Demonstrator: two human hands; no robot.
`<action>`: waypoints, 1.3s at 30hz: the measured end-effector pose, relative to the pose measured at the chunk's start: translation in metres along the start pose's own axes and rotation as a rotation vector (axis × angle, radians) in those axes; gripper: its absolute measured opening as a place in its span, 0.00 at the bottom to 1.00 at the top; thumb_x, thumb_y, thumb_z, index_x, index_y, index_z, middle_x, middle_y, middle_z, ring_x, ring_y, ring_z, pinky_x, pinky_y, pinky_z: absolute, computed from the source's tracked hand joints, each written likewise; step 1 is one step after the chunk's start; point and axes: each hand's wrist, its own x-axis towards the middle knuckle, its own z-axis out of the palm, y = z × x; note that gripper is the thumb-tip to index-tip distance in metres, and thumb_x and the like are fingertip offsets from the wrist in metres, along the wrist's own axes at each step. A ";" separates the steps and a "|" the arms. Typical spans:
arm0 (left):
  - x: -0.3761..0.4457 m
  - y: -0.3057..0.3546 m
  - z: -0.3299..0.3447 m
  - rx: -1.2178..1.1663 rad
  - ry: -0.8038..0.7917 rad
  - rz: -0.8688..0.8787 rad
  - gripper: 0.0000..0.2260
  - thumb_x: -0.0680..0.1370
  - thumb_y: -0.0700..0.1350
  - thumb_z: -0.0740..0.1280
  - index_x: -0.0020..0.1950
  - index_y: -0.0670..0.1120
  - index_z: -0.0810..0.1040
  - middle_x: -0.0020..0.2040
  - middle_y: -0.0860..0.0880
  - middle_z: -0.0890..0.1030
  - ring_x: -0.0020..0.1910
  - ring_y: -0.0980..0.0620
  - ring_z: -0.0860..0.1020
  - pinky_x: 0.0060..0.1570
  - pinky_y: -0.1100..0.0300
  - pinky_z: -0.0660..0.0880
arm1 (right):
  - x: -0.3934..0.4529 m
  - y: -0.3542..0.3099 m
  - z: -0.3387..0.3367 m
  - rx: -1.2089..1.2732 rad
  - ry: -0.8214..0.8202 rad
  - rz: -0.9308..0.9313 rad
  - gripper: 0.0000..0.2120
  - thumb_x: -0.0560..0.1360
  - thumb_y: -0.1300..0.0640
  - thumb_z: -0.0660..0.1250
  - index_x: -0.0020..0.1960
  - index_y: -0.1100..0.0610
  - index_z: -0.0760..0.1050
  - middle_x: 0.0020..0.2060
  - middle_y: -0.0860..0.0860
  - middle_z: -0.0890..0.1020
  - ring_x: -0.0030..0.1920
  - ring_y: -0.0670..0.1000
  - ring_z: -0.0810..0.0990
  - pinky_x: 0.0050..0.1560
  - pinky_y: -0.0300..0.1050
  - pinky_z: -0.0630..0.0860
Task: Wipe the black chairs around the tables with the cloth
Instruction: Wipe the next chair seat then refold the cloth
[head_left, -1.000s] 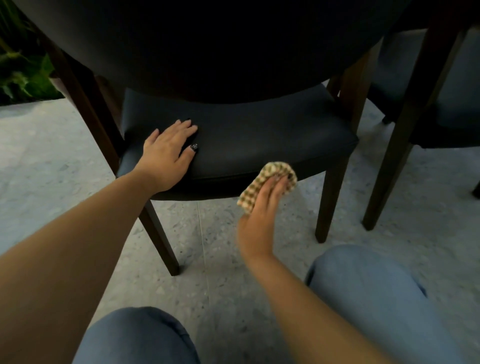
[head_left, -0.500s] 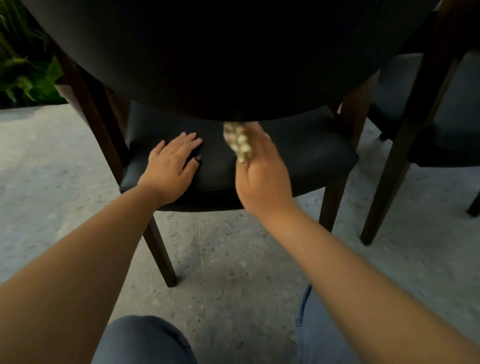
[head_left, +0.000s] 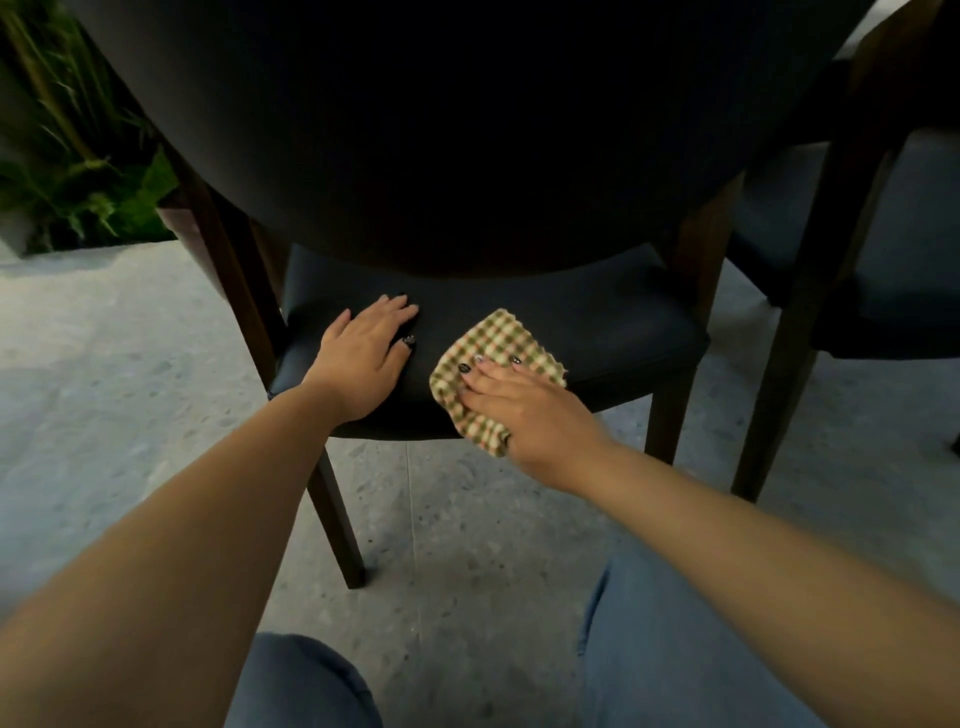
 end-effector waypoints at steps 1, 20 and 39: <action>0.000 0.002 -0.002 0.023 -0.038 -0.009 0.22 0.84 0.50 0.52 0.79 0.53 0.57 0.79 0.54 0.55 0.78 0.57 0.49 0.74 0.52 0.40 | -0.003 -0.004 -0.005 0.101 0.004 0.070 0.25 0.78 0.63 0.57 0.75 0.53 0.62 0.76 0.48 0.60 0.76 0.46 0.53 0.74 0.41 0.44; -0.073 0.142 -0.229 -0.196 0.547 0.526 0.12 0.76 0.49 0.63 0.44 0.45 0.84 0.36 0.53 0.84 0.34 0.58 0.82 0.34 0.59 0.80 | -0.042 -0.082 -0.287 0.692 0.780 -0.062 0.11 0.75 0.65 0.64 0.46 0.52 0.82 0.44 0.51 0.84 0.46 0.50 0.83 0.45 0.44 0.80; 0.156 0.075 -0.308 -1.244 0.494 -0.535 0.21 0.72 0.59 0.60 0.60 0.51 0.76 0.51 0.50 0.83 0.50 0.49 0.81 0.49 0.51 0.78 | 0.234 0.007 -0.361 0.994 0.400 0.253 0.08 0.72 0.58 0.71 0.50 0.52 0.77 0.43 0.47 0.84 0.44 0.47 0.83 0.39 0.38 0.79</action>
